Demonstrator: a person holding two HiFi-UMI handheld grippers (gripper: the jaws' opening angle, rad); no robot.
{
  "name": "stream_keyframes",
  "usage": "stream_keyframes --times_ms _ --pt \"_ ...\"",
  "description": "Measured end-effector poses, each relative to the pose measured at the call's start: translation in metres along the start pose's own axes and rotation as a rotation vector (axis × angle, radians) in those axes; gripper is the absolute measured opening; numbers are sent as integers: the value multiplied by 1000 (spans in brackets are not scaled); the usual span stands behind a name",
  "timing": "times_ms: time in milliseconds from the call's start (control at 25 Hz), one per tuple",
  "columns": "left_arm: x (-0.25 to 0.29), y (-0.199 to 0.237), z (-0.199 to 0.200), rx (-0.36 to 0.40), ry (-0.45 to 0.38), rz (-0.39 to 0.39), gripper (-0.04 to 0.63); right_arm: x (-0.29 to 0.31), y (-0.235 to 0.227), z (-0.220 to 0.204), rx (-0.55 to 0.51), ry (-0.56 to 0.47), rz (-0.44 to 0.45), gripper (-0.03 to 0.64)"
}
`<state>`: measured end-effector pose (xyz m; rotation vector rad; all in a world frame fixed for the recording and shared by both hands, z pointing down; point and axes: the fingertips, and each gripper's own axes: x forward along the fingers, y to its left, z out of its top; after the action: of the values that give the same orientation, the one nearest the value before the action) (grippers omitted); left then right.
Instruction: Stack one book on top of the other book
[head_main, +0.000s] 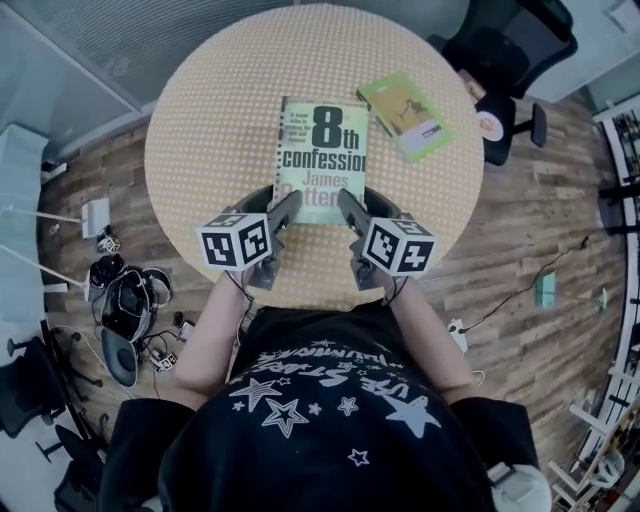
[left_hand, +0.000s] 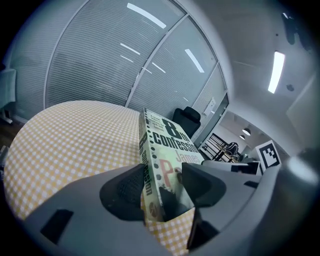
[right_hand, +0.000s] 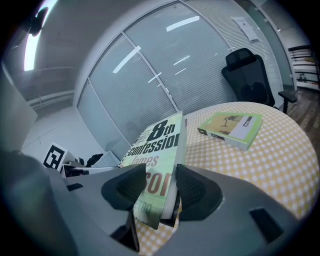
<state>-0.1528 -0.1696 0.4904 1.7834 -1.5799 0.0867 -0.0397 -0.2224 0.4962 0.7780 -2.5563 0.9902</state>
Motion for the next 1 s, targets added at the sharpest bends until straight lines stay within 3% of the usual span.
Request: stream_keyframes --times_ms 240,440,720,1000 --pt "34 -42 -12 -81 -66 116 236 -15 -52 20 -55 65 108 196" --pt "66 -86 -22 -124 -100 168 236 -40 -97 35 -80 112 153 196" --pt "85 -130 -28 -117 -124 189 236 -71 -131 48 -96 128 180 196" --pt "84 -135 -35 -146 -111 162 236 -78 -131 47 -105 133 160 196"
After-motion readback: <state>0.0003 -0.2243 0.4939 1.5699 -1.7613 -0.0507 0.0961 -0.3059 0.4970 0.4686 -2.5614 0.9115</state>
